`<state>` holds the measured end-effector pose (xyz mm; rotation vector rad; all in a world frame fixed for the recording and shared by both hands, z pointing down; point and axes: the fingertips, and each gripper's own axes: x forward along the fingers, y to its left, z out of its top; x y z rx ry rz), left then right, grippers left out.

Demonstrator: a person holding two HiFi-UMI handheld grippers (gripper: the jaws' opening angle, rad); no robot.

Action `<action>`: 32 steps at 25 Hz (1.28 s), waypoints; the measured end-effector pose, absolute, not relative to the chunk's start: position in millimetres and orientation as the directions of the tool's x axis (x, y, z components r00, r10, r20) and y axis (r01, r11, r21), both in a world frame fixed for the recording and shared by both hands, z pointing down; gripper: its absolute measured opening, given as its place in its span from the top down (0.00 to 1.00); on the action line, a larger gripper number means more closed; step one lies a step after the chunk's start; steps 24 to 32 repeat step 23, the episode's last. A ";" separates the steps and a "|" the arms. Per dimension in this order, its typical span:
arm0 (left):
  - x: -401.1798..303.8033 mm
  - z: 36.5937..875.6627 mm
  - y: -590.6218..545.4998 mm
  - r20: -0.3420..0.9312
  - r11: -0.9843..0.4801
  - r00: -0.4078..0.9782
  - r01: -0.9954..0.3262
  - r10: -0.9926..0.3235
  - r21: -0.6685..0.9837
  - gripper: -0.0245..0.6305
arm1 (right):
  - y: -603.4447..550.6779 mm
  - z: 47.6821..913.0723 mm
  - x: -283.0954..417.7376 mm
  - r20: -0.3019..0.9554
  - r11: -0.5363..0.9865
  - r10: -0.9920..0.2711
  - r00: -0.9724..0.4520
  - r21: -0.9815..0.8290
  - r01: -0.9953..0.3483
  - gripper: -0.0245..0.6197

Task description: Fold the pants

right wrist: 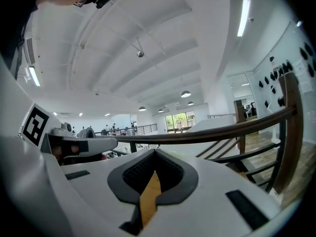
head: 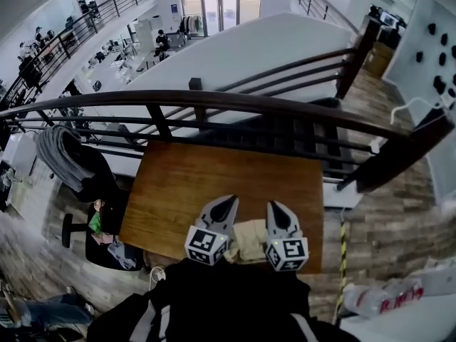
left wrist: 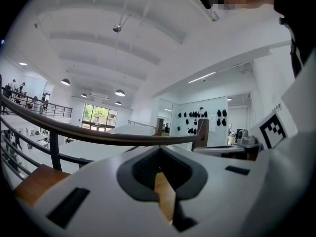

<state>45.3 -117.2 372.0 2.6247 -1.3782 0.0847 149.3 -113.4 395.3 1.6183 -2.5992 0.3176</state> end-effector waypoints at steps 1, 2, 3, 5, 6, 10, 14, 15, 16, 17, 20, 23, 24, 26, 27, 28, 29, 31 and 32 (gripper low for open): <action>45.0 372.5 -118.0 0.133 -0.555 0.569 -0.822 -0.811 0.129 0.96 | -114.8 396.3 148.8 0.162 0.425 -0.881 -0.445 -0.144 -0.894 0.96; 44.1 372.6 -119.0 0.135 -0.555 0.568 -0.823 -0.812 0.125 0.96 | -116.5 397.1 148.1 0.162 0.424 -0.881 -0.444 -0.147 -0.894 0.96; 43.1 372.4 -120.0 0.139 -0.555 0.566 -0.824 -0.812 0.115 0.96 | -117.7 397.0 147.1 0.164 0.424 -0.880 -0.445 -0.149 -0.893 0.96; 42.4 370.5 -121.5 0.146 -0.559 0.565 -0.825 -0.812 0.087 0.96 | -118.7 395.5 146.3 0.175 0.423 -0.878 -0.446 -0.154 -0.893 0.96; 43.0 369.1 -122.2 0.147 -0.561 0.566 -0.824 -0.811 0.077 0.96 | -119.5 395.4 146.8 0.178 0.421 -0.878 -0.445 -0.157 -0.893 0.96; 44.0 368.3 -123.2 0.149 -0.567 0.571 -0.821 -0.808 0.071 0.96 | -123.3 397.6 144.0 0.169 0.430 -0.874 -0.455 -0.167 -0.887 0.96; 46.5 372.5 -121.1 0.156 -0.572 0.576 -0.817 -0.802 0.077 0.96 | -121.7 396.1 141.0 0.173 0.440 -0.870 -0.462 -0.154 -0.885 0.96; 46.8 372.3 -121.0 0.155 -0.570 0.574 -0.818 -0.804 0.076 0.96 | -121.6 395.8 141.2 0.172 0.443 -0.869 -0.465 -0.152 -0.884 0.96; 46.4 372.1 -121.0 0.154 -0.568 0.572 -0.820 -0.806 0.074 0.96 | -121.6 395.4 141.1 0.169 0.447 -0.867 -0.468 -0.150 -0.882 0.96; 45.5 372.3 -120.9 0.153 -0.564 0.568 -0.822 -0.809 0.073 0.96 | -121.6 395.1 140.5 0.165 0.452 -0.866 -0.473 -0.147 -0.880 0.96; 40.8 374.9 -120.3 0.151 -0.551 0.556 -0.831 -0.817 0.076 0.96 | -120.8 395.8 137.9 0.160 0.461 -0.862 -0.481 -0.146 -0.875 0.96; 36.9 378.6 -119.9 0.154 -0.540 0.546 -0.838 -0.823 0.083 0.96 | -120.2 395.7 137.1 0.157 0.459 -0.862 -0.482 -0.162 -0.873 0.96; 36.9 378.6 -119.9 0.154 -0.540 0.546 -0.838 -0.823 0.083 0.96 | -120.2 395.7 137.1 0.157 0.459 -0.862 -0.482 -0.162 -0.873 0.96; 36.9 378.6 -119.9 0.154 -0.540 0.546 -0.838 -0.823 0.083 0.96 | -120.2 395.7 137.1 0.157 0.459 -0.862 -0.482 -0.162 -0.873 0.96; 36.9 378.6 -119.9 0.154 -0.540 0.546 -0.838 -0.823 0.083 0.96 | -120.2 395.7 137.1 0.157 0.459 -0.862 -0.482 -0.162 -0.873 0.96; 36.9 378.6 -119.9 0.154 -0.540 0.546 -0.838 -0.823 0.083 0.96 | -120.2 395.7 137.1 0.157 0.459 -0.862 -0.482 -0.162 -0.873 0.96; 36.9 378.6 -119.9 0.154 -0.540 0.546 -0.838 -0.823 0.083 0.96 | -120.2 395.7 137.1 0.157 0.459 -0.862 -0.482 -0.162 -0.873 0.96; 36.9 378.6 -119.9 0.154 -0.540 0.546 -0.838 -0.823 0.083 0.96 | -120.2 395.7 137.1 0.157 0.459 -0.862 -0.482 -0.162 -0.873 0.96; 36.9 378.6 -119.9 0.154 -0.540 0.546 -0.838 -0.823 0.083 0.96 | -120.2 395.7 137.1 0.157 0.459 -0.862 -0.482 -0.162 -0.873 0.96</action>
